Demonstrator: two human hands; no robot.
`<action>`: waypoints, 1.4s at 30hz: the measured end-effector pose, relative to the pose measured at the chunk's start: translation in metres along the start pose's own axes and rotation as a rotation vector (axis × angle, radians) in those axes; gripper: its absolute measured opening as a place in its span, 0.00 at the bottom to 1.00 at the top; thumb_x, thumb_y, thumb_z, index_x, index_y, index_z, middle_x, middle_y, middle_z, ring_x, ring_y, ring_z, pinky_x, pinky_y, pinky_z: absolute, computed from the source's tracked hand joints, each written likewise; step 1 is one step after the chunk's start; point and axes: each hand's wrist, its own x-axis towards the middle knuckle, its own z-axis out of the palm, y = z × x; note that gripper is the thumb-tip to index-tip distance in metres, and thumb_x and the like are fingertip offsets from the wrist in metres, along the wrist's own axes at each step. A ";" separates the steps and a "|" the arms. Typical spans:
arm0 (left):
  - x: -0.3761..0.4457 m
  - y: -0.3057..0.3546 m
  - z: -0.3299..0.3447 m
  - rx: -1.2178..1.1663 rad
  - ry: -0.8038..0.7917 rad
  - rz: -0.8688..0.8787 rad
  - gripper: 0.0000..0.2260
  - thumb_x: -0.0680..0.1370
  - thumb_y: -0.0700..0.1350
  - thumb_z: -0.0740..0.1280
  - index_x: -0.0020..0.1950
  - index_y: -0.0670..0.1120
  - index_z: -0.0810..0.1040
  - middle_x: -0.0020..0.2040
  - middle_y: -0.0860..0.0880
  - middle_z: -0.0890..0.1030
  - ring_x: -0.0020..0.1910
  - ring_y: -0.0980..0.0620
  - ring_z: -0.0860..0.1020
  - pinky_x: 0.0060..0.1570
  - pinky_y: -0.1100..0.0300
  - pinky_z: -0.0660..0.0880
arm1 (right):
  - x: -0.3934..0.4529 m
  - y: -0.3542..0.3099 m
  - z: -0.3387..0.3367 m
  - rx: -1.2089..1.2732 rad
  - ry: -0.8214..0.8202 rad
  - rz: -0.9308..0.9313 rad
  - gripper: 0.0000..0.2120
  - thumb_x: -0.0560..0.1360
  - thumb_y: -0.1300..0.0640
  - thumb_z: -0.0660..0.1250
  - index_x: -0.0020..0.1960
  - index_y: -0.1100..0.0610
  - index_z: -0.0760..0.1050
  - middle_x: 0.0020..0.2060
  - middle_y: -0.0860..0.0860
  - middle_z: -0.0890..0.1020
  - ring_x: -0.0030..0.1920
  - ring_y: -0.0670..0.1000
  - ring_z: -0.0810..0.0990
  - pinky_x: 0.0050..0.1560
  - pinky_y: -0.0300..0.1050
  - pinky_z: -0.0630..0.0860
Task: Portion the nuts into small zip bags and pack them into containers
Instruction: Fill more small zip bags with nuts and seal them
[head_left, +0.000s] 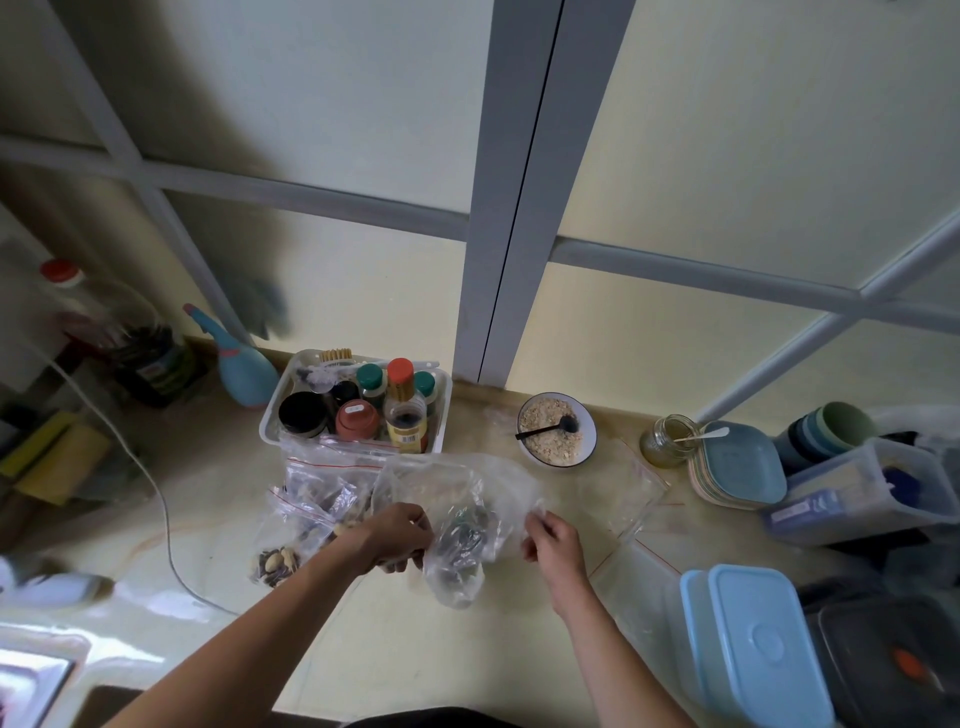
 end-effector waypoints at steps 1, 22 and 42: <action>0.001 -0.001 0.000 -0.003 -0.004 -0.001 0.03 0.76 0.37 0.64 0.48 0.42 0.76 0.32 0.47 0.81 0.24 0.53 0.71 0.25 0.63 0.66 | 0.000 0.000 0.000 -0.009 -0.005 -0.002 0.13 0.81 0.63 0.67 0.38 0.59 0.74 0.26 0.53 0.73 0.28 0.49 0.71 0.31 0.38 0.70; 0.003 -0.002 0.000 -0.032 -0.010 -0.006 0.02 0.76 0.36 0.64 0.46 0.42 0.75 0.33 0.45 0.83 0.23 0.53 0.70 0.25 0.63 0.65 | 0.004 0.000 -0.007 -0.142 -0.053 -0.086 0.05 0.75 0.62 0.72 0.43 0.56 0.77 0.36 0.46 0.81 0.33 0.43 0.74 0.36 0.36 0.70; -0.010 -0.006 0.025 -0.271 0.074 -0.048 0.05 0.79 0.38 0.62 0.45 0.40 0.75 0.39 0.40 0.84 0.24 0.50 0.73 0.27 0.62 0.66 | -0.046 0.008 0.009 -0.469 0.225 0.265 0.04 0.79 0.62 0.64 0.47 0.62 0.76 0.42 0.58 0.83 0.38 0.57 0.81 0.36 0.44 0.74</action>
